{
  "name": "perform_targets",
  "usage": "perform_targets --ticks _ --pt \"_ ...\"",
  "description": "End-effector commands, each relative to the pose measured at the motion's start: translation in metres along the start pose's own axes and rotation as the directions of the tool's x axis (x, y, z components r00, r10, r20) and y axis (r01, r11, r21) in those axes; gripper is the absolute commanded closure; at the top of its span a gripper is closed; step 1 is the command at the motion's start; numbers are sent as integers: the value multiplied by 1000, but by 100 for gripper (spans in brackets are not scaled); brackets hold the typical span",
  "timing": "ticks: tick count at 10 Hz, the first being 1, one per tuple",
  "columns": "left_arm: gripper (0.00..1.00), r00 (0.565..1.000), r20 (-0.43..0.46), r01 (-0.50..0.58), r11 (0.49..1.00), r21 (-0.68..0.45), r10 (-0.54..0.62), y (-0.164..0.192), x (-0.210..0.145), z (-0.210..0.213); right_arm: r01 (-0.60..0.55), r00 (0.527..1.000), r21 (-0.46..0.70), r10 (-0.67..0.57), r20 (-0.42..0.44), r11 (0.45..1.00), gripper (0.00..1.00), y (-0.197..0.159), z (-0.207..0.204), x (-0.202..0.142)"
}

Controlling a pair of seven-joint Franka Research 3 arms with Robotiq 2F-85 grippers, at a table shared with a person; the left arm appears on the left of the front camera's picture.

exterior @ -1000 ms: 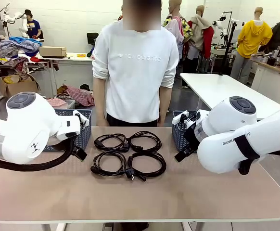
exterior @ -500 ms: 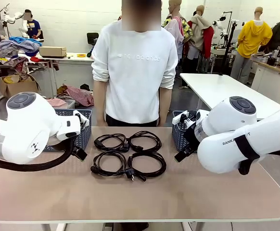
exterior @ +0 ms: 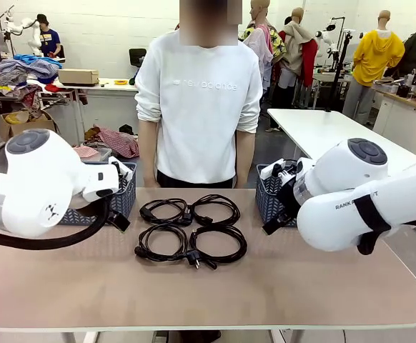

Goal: Organize the cables according to human instructions.
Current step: Pick up a bundle of cables and place it in the basket indicated by the human.

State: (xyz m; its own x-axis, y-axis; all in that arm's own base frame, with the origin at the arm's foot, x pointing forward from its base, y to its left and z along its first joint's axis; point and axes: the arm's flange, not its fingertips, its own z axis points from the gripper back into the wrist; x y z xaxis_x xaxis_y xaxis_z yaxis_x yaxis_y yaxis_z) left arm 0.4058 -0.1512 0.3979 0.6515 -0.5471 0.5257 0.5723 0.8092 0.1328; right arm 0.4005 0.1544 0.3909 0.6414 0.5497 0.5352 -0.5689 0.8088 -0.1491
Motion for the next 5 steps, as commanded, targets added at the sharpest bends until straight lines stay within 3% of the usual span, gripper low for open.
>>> perform_targets --ticks 1,5 --pt "0 998 19 61 996 -59 -60 26 10 32 -33 999 68 31 34 997 0 -27 25 7" --pt "0 984 68 176 963 -202 -166 62 29 79 -157 984 211 134 120 965 0 -62 64 18"
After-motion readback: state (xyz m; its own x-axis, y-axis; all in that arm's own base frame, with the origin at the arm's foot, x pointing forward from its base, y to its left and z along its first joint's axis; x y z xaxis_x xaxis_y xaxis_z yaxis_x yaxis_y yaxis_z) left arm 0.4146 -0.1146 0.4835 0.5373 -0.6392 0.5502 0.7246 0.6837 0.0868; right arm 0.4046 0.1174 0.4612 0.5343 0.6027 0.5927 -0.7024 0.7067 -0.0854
